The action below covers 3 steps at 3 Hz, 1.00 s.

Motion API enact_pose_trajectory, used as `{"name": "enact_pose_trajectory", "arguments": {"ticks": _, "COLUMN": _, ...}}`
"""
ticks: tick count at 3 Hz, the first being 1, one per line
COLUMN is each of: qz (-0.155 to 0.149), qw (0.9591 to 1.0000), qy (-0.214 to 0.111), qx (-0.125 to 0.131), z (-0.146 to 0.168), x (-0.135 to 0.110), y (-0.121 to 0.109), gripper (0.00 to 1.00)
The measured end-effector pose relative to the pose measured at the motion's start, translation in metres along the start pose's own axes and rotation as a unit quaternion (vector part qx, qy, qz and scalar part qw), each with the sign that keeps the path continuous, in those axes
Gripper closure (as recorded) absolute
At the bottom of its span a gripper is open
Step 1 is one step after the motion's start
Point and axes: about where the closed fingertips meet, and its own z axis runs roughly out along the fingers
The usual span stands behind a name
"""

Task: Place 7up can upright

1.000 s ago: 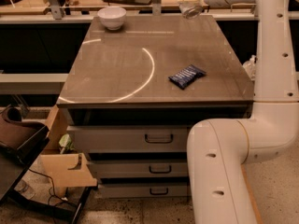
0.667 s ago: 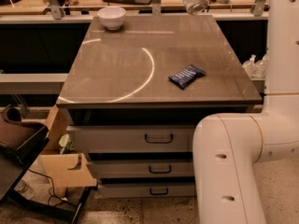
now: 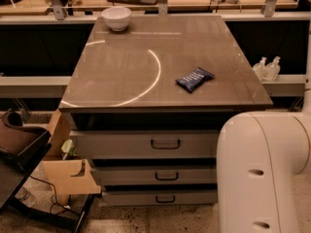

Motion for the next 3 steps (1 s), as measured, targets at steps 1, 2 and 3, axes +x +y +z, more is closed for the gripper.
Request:
{"name": "enact_pose_trajectory", "arguments": {"ticks": 1, "qz": 0.042, "qw": 0.9990, "qy": -0.018, "qx": 0.000, "z": -0.030, "x": -0.014, "y": 0.004, "gripper": 1.00}}
{"name": "enact_pose_trajectory", "arguments": {"ticks": 2, "qz": 0.113, "qw": 0.9914, "qy": -0.061, "qx": -0.023, "z": -0.050, "x": -0.034, "y": 0.007, "gripper": 1.00}}
{"name": "enact_pose_trajectory", "arguments": {"ticks": 3, "qz": 0.175, "qw": 0.9789, "qy": -0.097, "qx": -0.043, "z": -0.062, "x": -0.056, "y": 0.017, "gripper": 1.00}}
